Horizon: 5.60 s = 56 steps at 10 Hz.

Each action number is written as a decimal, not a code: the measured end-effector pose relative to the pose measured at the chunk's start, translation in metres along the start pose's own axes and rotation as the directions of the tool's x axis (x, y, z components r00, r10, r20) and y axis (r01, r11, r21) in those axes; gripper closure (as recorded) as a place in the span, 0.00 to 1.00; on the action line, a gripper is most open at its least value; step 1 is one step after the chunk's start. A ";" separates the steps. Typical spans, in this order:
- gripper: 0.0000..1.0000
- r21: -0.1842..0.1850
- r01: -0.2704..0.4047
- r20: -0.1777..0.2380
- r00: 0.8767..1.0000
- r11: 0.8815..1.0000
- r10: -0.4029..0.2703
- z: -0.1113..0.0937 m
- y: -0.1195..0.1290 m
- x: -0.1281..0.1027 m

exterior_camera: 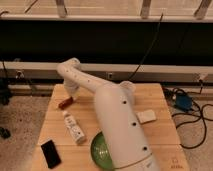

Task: Drag the pepper across the table

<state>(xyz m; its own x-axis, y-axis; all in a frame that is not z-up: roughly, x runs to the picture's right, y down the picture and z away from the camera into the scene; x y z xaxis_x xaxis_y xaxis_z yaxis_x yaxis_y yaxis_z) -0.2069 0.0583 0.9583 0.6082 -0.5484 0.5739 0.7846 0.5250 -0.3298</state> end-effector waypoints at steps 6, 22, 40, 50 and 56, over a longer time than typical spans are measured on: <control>1.00 -0.005 0.008 0.009 1.000 1.000 -0.008 -0.009 0.010 0.008; 1.00 0.001 -0.015 0.015 1.000 1.000 0.015 -0.021 0.050 0.036; 1.00 0.007 -0.031 0.004 1.000 0.999 0.031 -0.026 0.104 0.068; 1.00 0.002 -0.014 0.003 1.000 1.000 0.014 -0.028 0.120 0.077; 1.00 0.003 -0.020 0.000 1.000 1.000 0.020 -0.032 0.145 0.086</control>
<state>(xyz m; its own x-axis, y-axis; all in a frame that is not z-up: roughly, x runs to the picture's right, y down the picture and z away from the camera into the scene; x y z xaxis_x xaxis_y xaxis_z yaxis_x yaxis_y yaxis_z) -0.0366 0.0664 0.9359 0.6237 -0.5382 0.5669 0.7720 0.5379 -0.3386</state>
